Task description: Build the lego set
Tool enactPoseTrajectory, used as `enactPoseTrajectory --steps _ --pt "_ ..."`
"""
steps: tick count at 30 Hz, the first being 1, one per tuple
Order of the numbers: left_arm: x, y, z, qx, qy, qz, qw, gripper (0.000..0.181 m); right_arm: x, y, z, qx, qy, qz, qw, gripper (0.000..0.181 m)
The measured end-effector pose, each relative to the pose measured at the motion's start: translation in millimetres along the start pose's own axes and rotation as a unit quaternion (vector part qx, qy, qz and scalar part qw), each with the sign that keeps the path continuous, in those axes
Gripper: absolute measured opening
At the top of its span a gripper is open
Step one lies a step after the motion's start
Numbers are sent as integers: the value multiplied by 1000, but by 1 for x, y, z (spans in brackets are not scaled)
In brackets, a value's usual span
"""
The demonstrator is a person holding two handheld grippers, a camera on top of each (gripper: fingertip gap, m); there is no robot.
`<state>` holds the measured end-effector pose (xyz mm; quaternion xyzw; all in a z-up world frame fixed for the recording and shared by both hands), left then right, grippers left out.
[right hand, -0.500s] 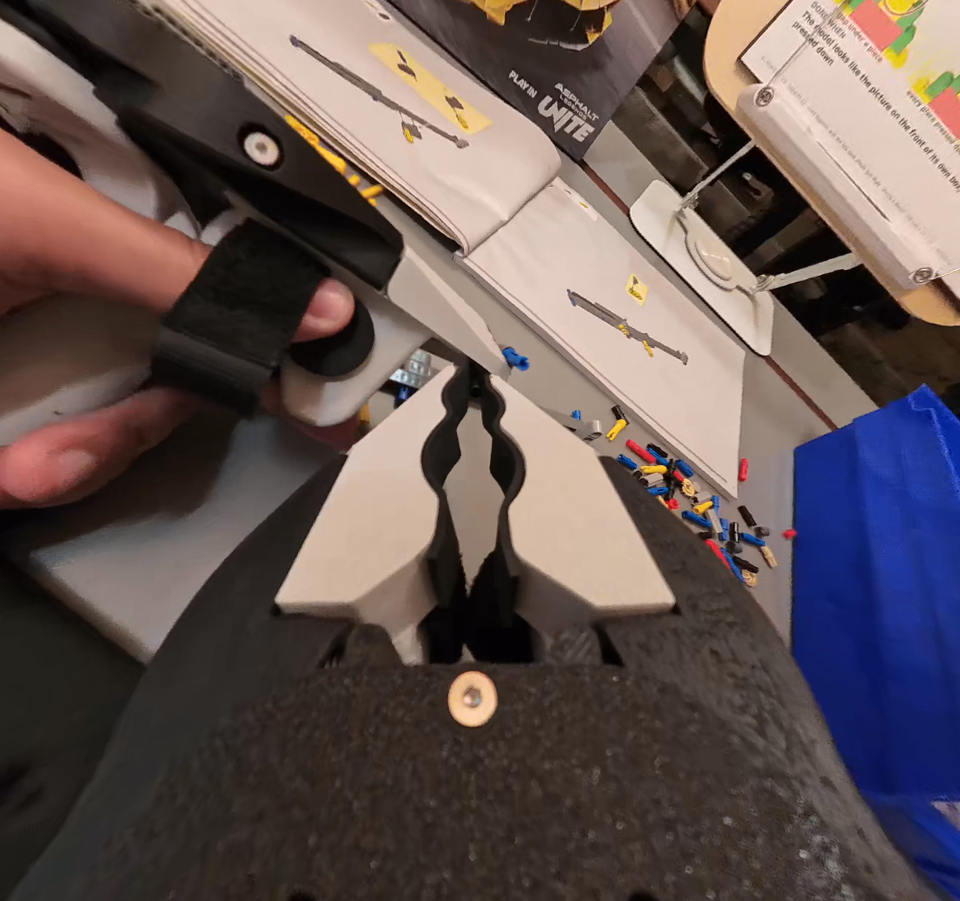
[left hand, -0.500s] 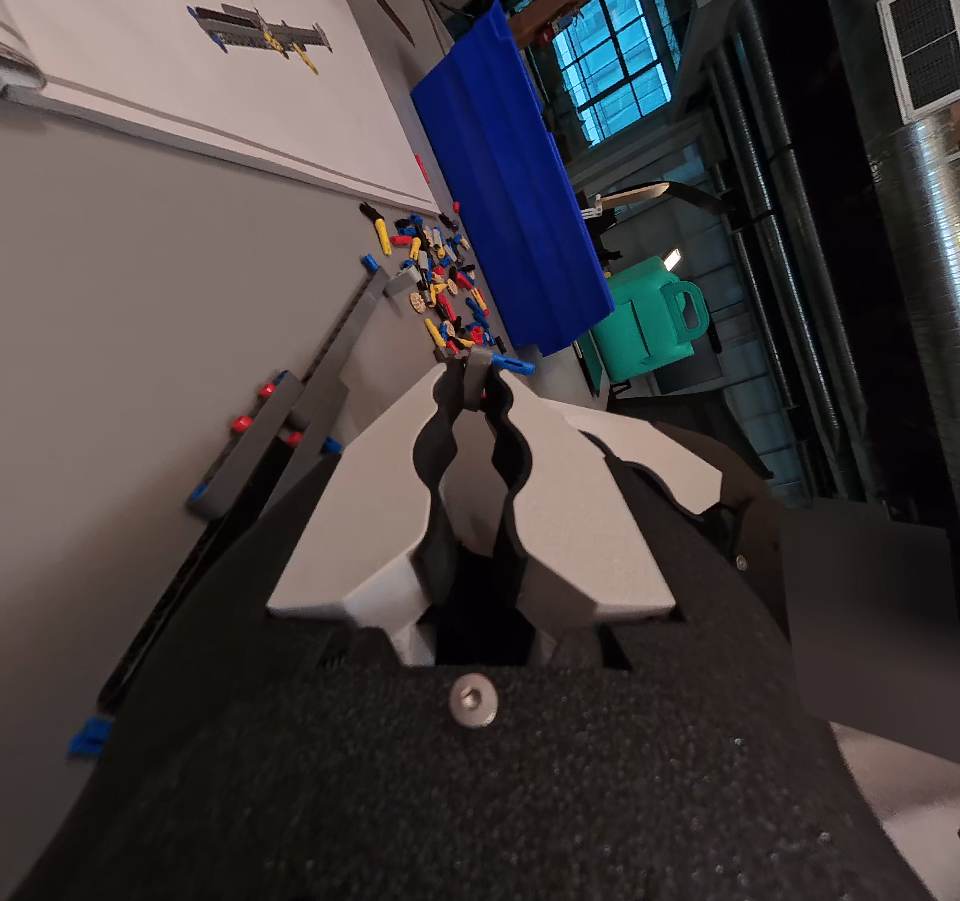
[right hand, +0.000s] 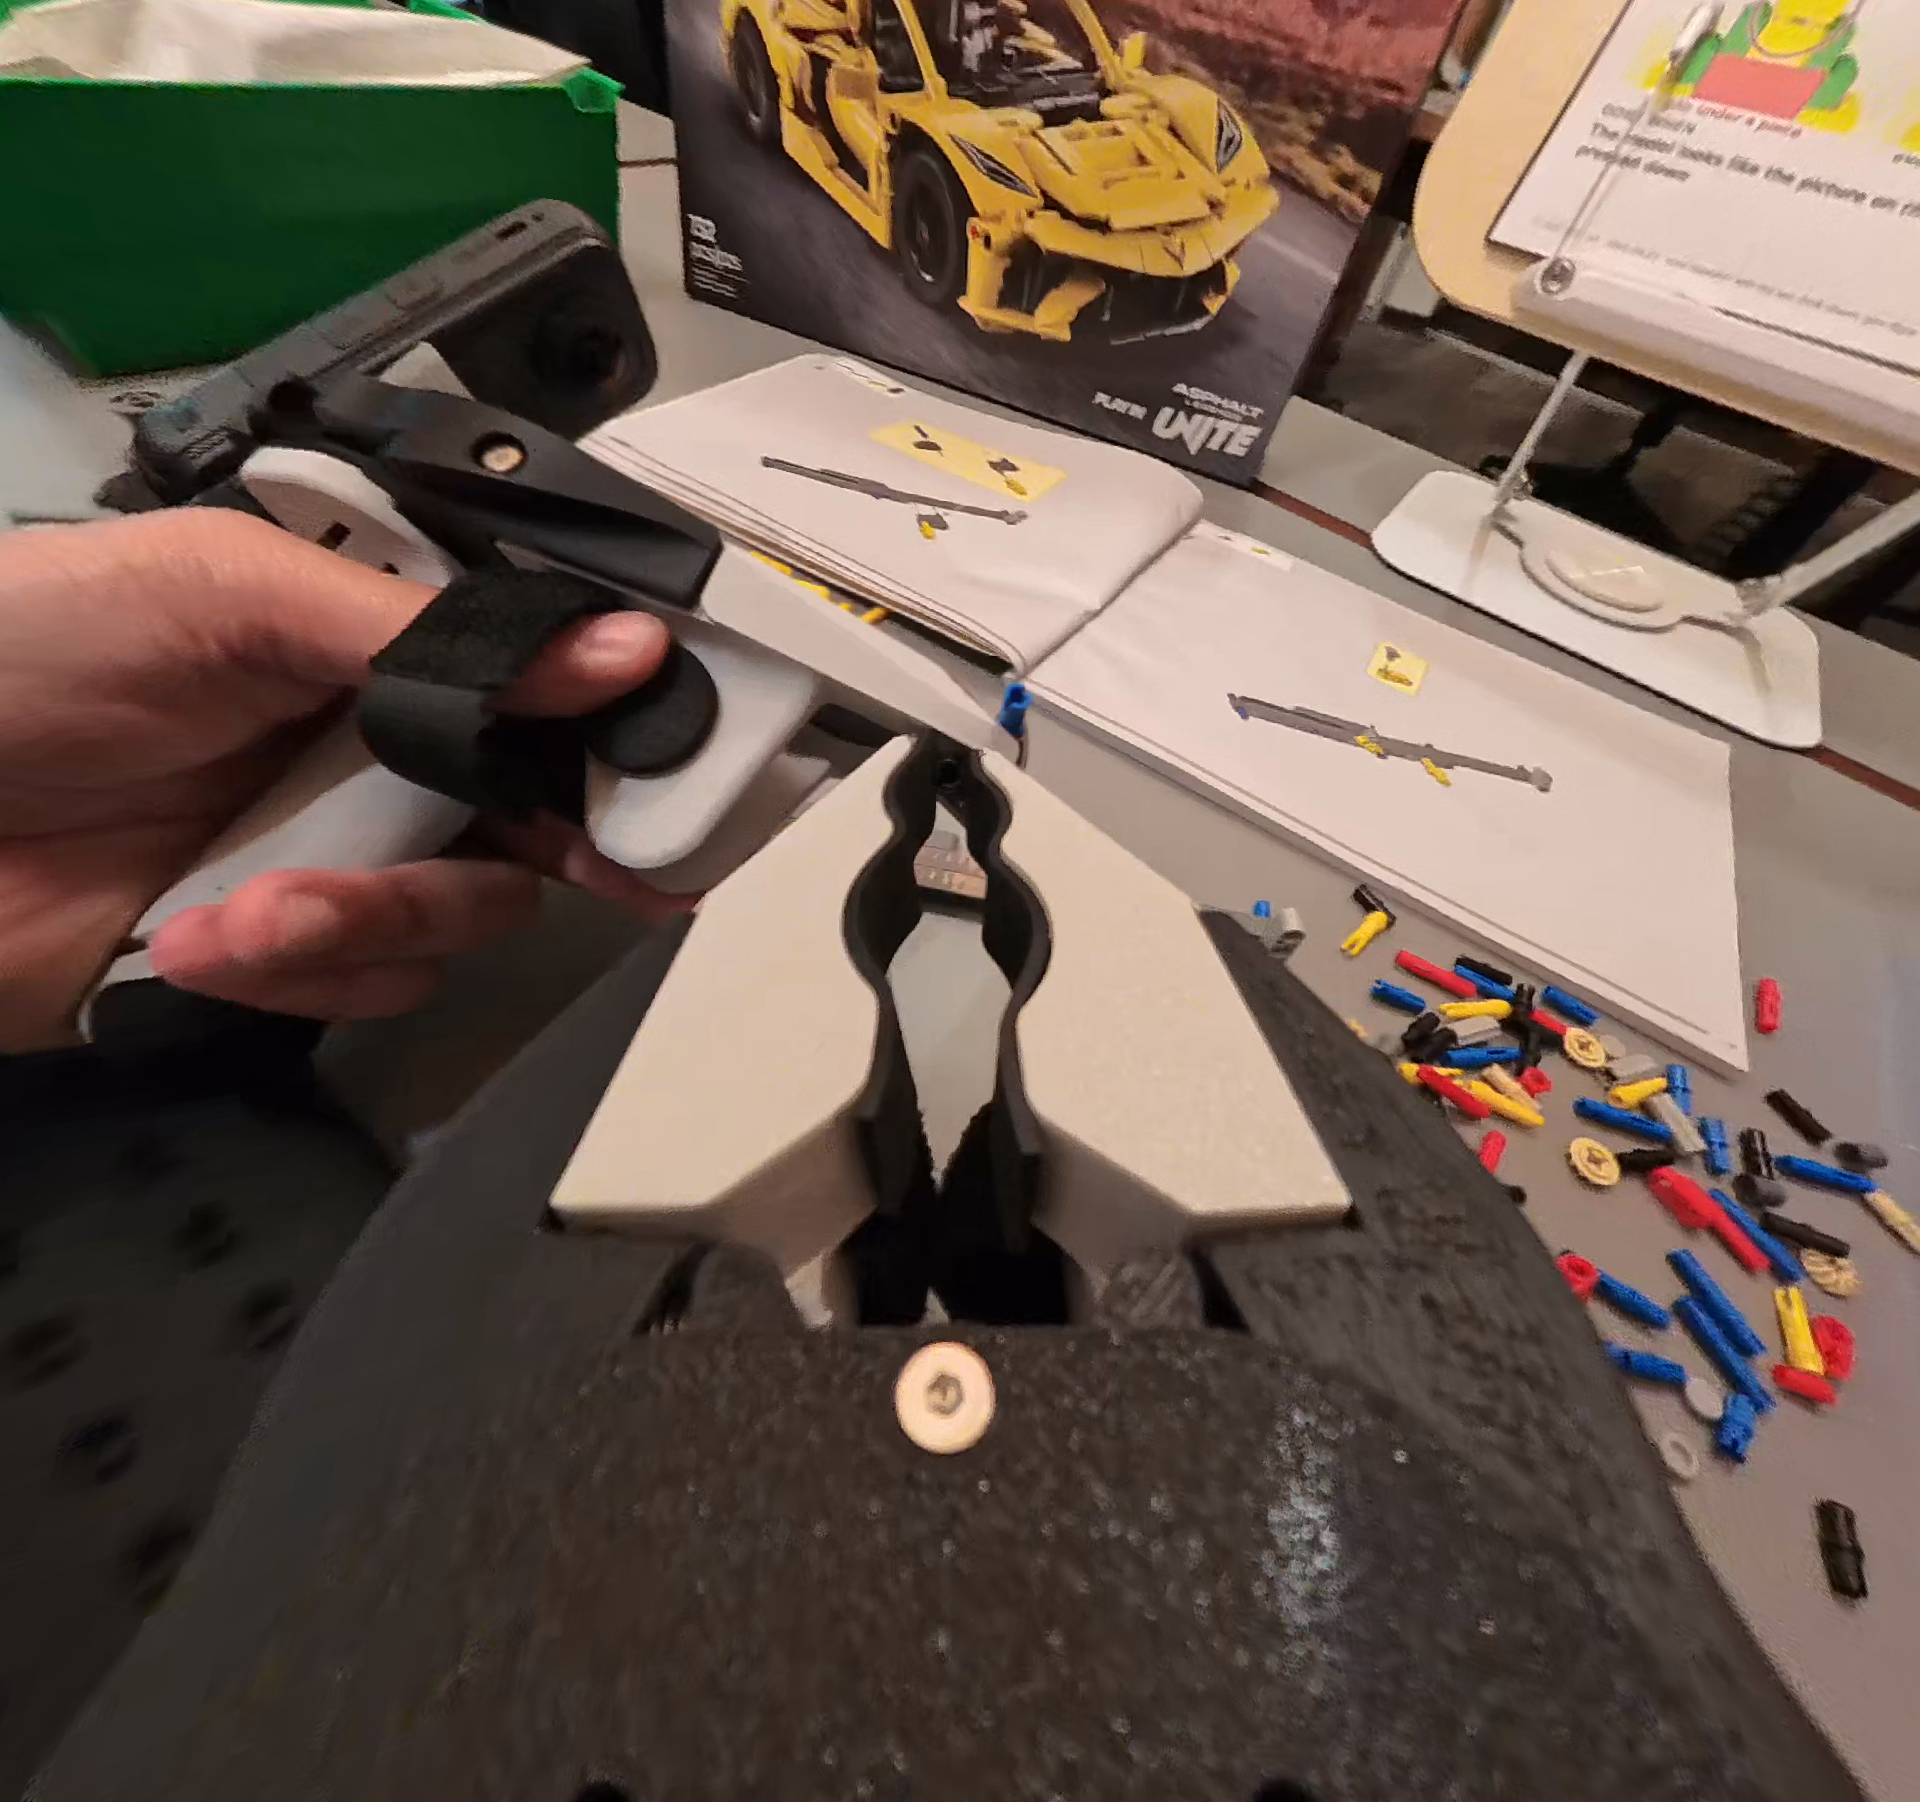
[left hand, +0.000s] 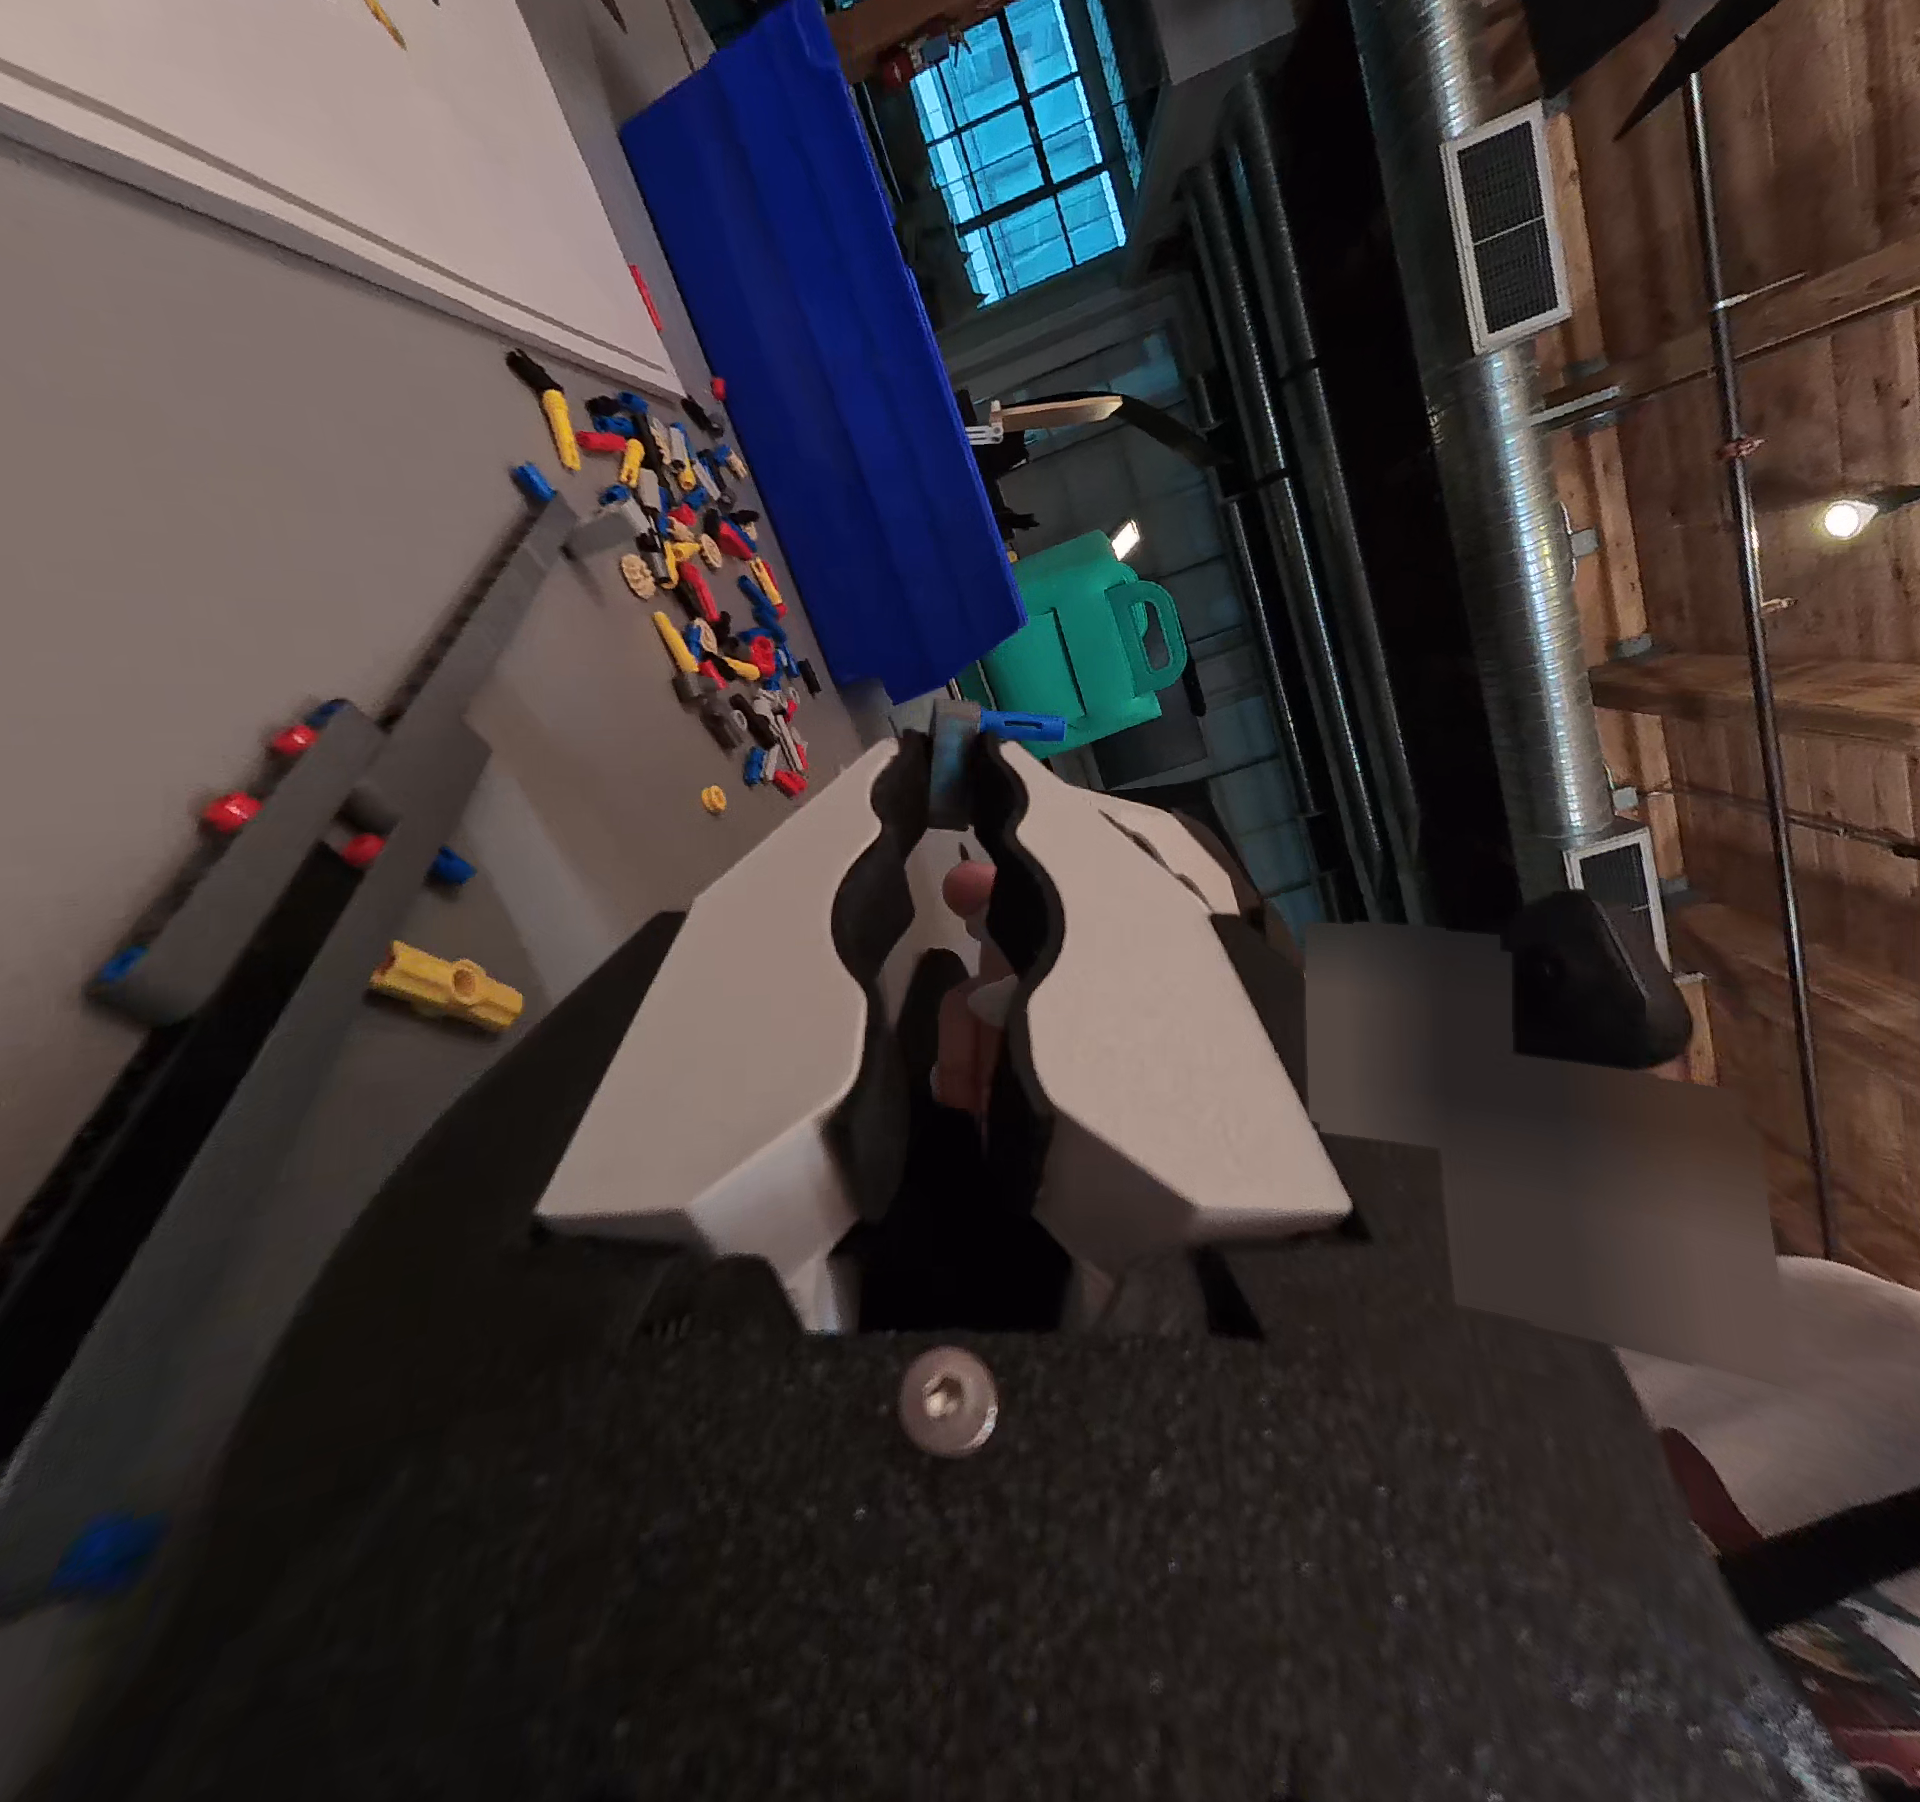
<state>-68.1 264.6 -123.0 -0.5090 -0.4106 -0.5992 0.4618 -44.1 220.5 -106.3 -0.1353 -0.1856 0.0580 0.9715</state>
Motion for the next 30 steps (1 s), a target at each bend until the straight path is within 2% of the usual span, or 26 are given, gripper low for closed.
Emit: enactPoseTrajectory --steps 3,6,12,17,22,26,27,30 --pt "0 -3 -4 1 -3 0 1000 7 -3 -2 1 0 -34 3 999 4" --pt "-4 -5 -3 6 -4 7 1000 7 -5 1 -1 -16 -9 5 1000 5" --pt "-9 -9 -2 3 3 28 1000 6 -11 6 -2 -54 -46 -16 997 5" --pt "-5 -9 -1 11 0 10 1000 6 -12 6 1 -43 2 -3 999 15" --pt "-1 -10 0 10 9 -3 1000 7 -5 1 4 21 106 44 993 26" --pt "5 -12 1 13 25 -25 999 6 13 -9 7 102 235 98 962 37" --pt "8 -13 1 12 31 -35 999 6 12 -9 6 110 275 136 945 40" --pt "18 -12 -2 8 55 -63 996 6 4 -8 9 145 385 267 872 46"
Point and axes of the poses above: each gripper's, where its closed fingertips meet, y out along the fingers, z out of its top, x = y × z across the jaws, the point moved 4 cm from there along -y, back along the fingers, and after that the axes turned 12 degrees about -y, right-handed, at the moved point
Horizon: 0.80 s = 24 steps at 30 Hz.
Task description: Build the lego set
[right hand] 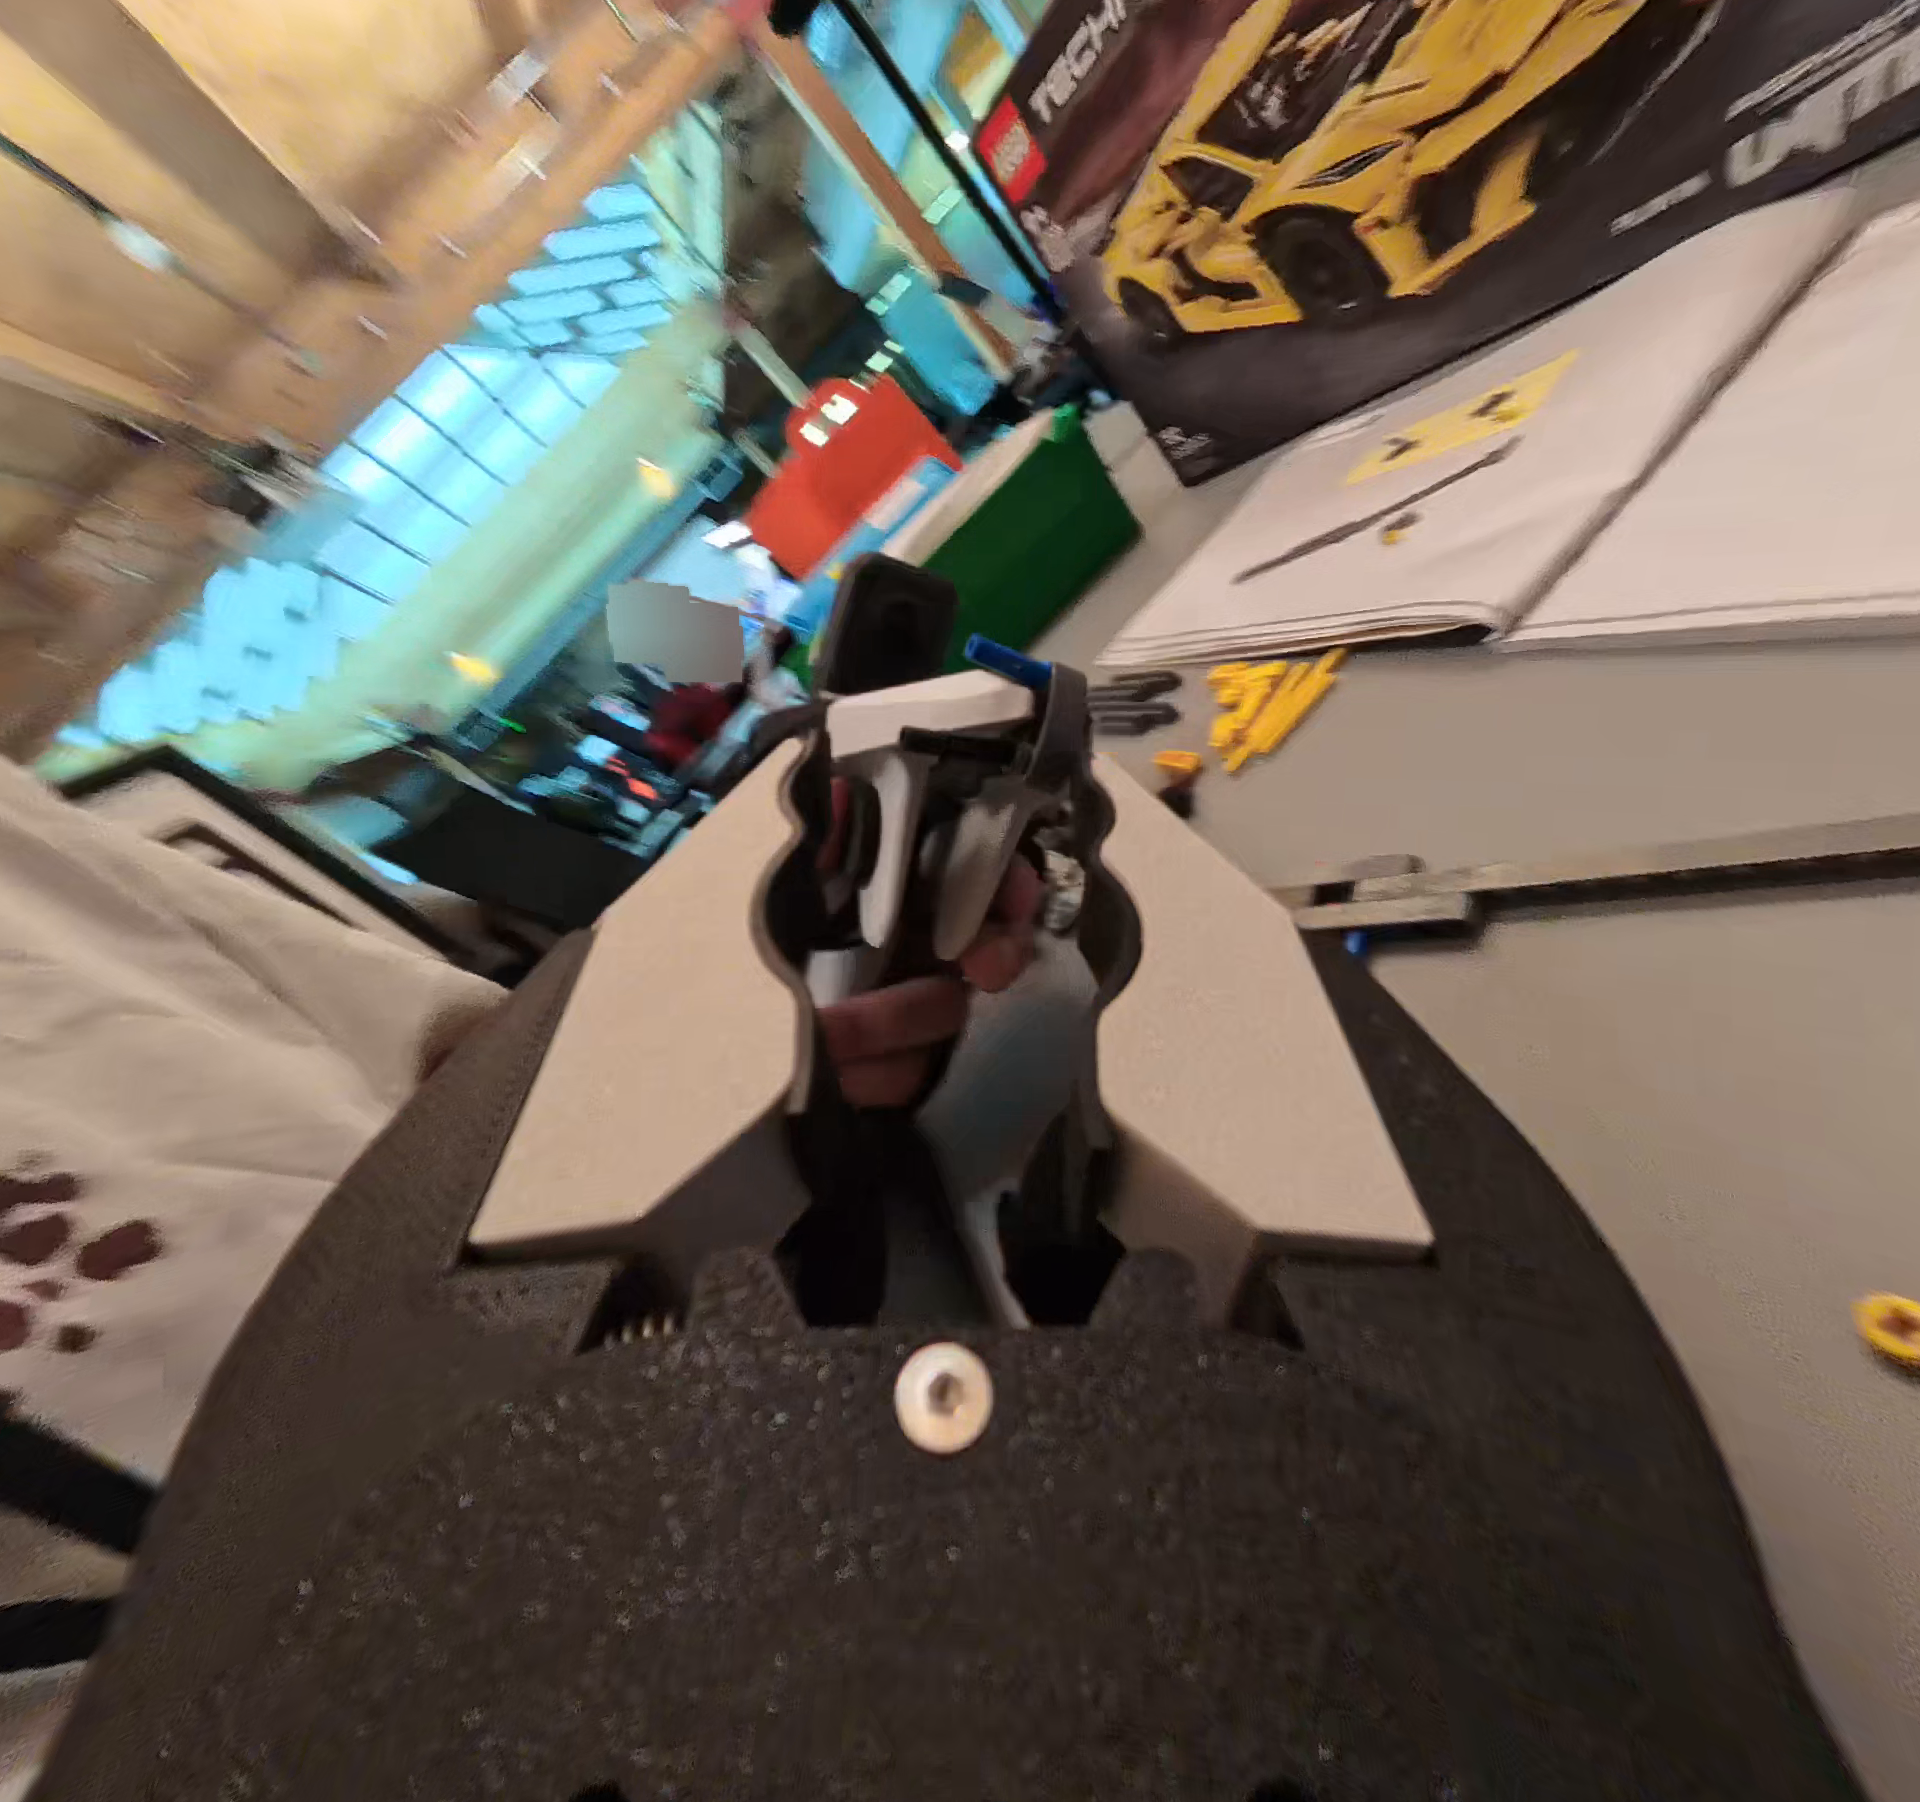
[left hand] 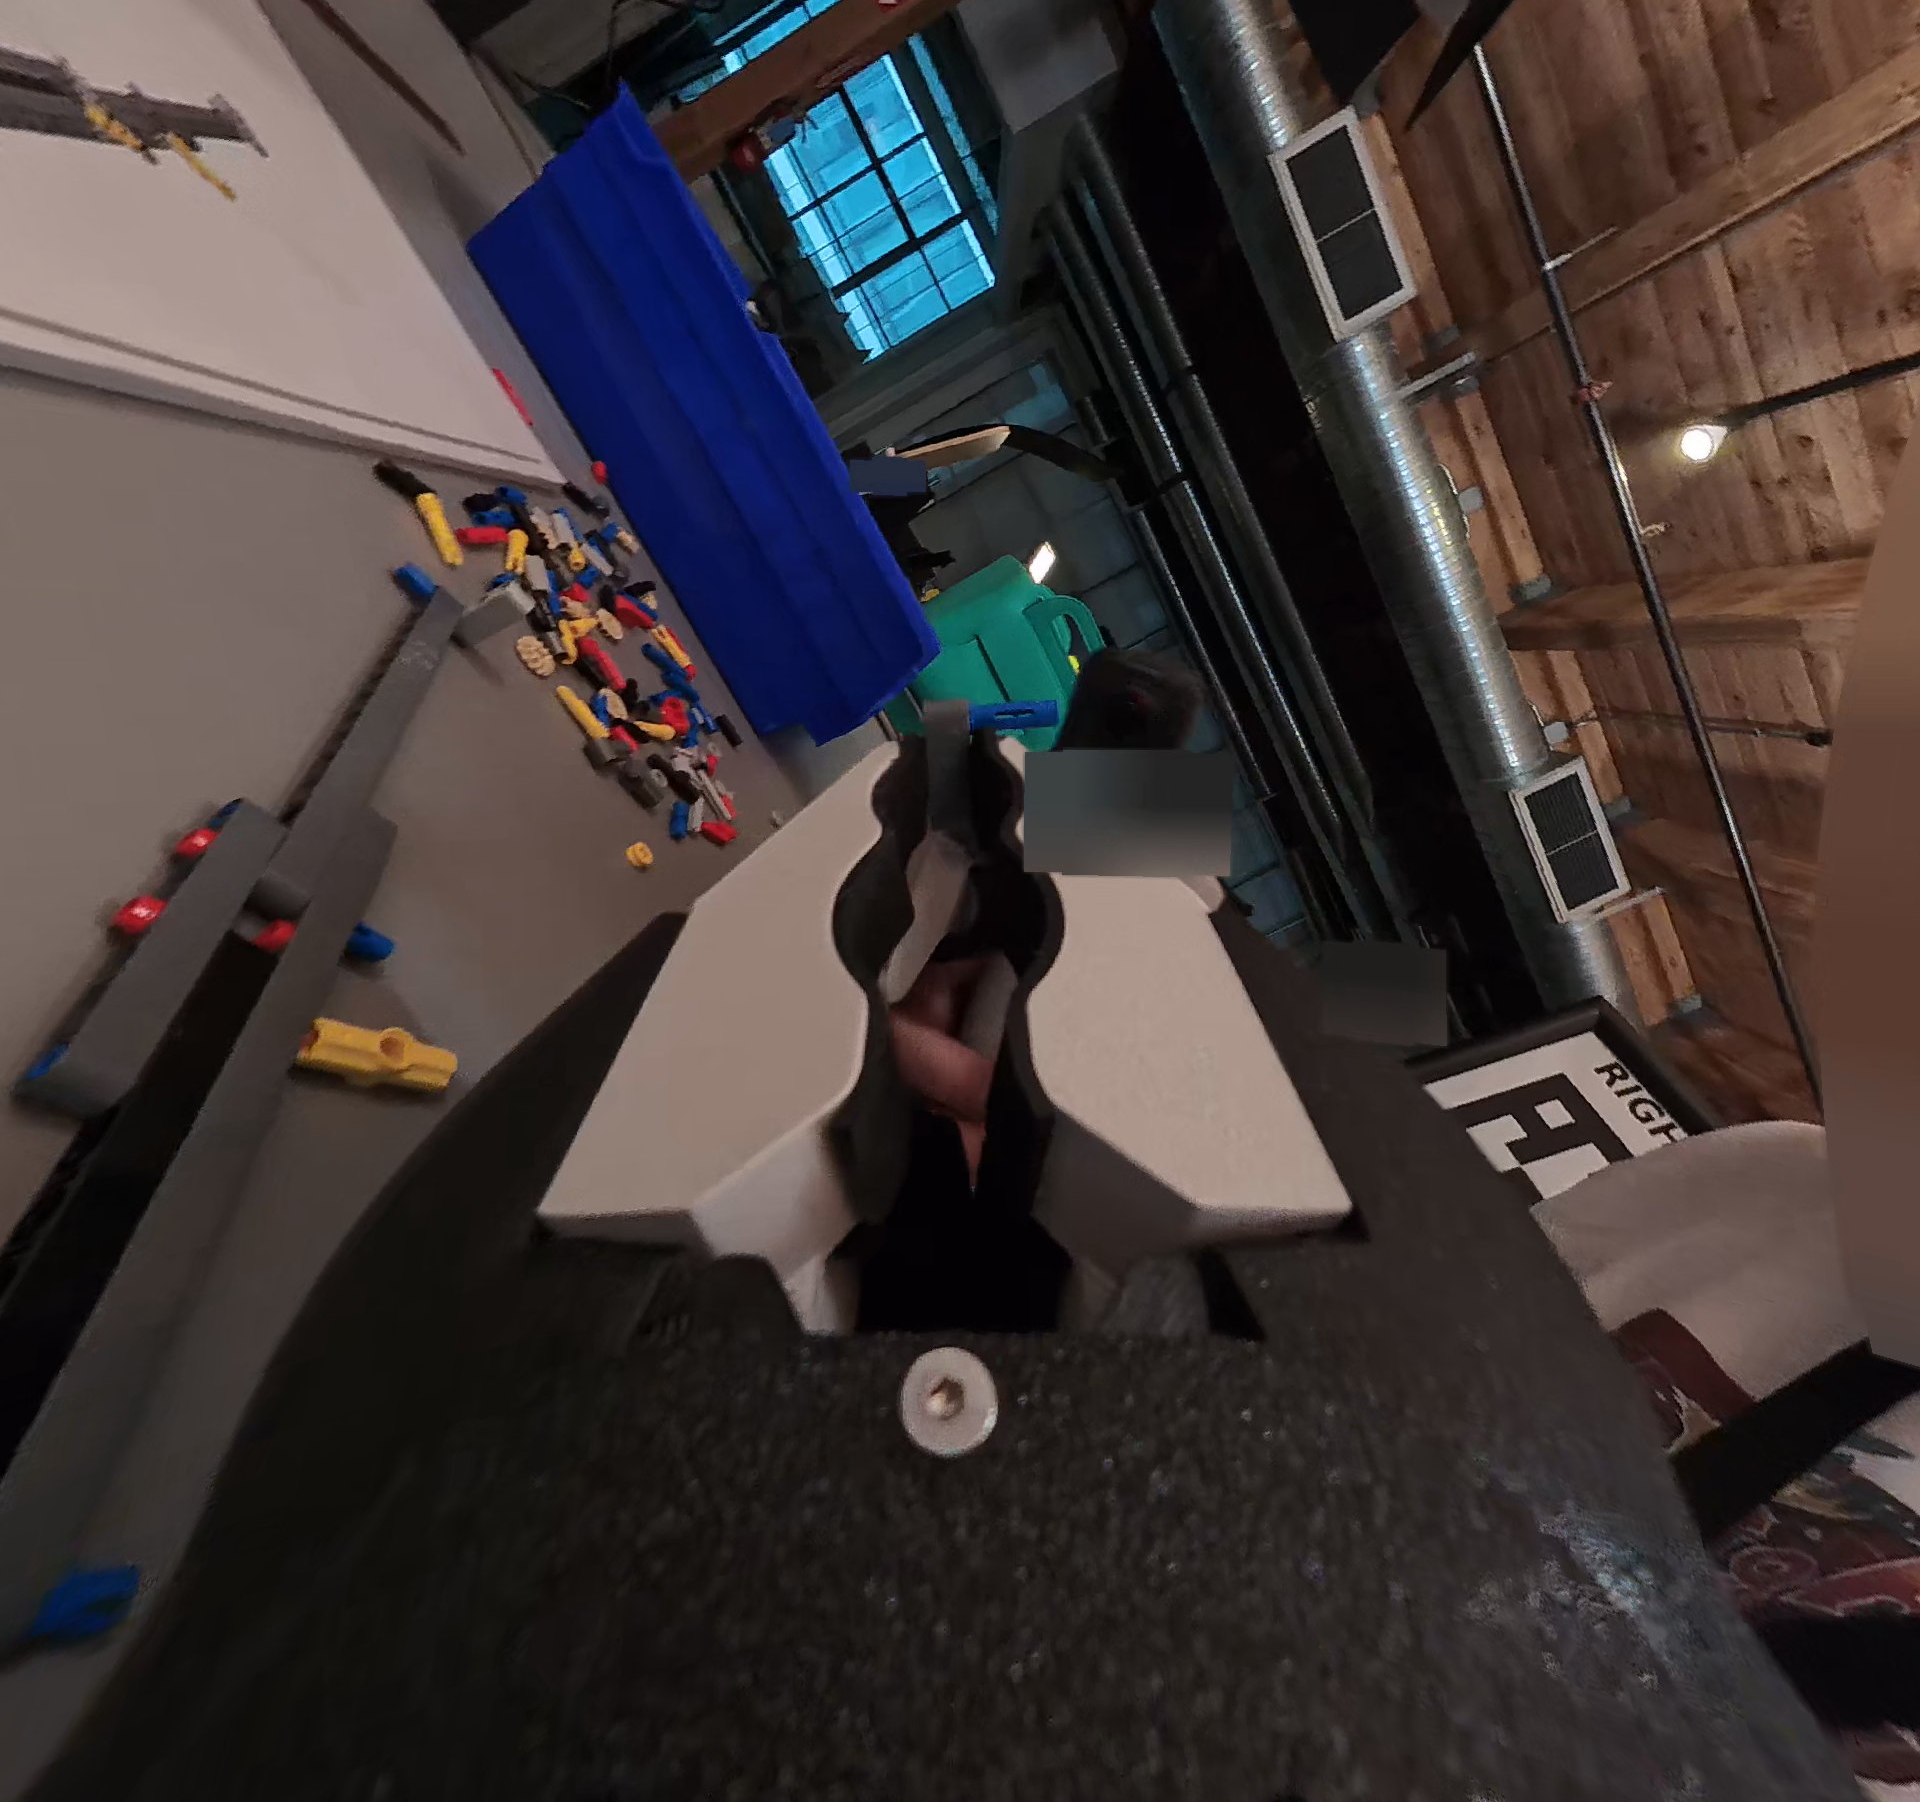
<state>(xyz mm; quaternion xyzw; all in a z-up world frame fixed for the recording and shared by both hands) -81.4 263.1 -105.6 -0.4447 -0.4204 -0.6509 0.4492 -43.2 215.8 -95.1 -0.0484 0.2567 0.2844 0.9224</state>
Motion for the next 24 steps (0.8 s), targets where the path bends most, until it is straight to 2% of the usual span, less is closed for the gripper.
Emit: enactPoseTrajectory --steps 4,7,16,20,24 --pt "7 3 -3 -9 11 -13 1000 6 -2 1 -1 9 8 23 1000 41" --pt "8 4 -5 -13 17 -15 1000 6 -1 1 -2 4 -3 14 1000 33" --pt "11 3 -7 -23 65 -10 998 6 -4 0 -1 15 20 42 999 36" --pt "10 3 -8 -21 68 -6 997 6 -3 0 -3 11 19 36 999 32" --pt "12 3 -9 -19 107 11 994 7 -3 -1 -2 16 18 41 999 31"
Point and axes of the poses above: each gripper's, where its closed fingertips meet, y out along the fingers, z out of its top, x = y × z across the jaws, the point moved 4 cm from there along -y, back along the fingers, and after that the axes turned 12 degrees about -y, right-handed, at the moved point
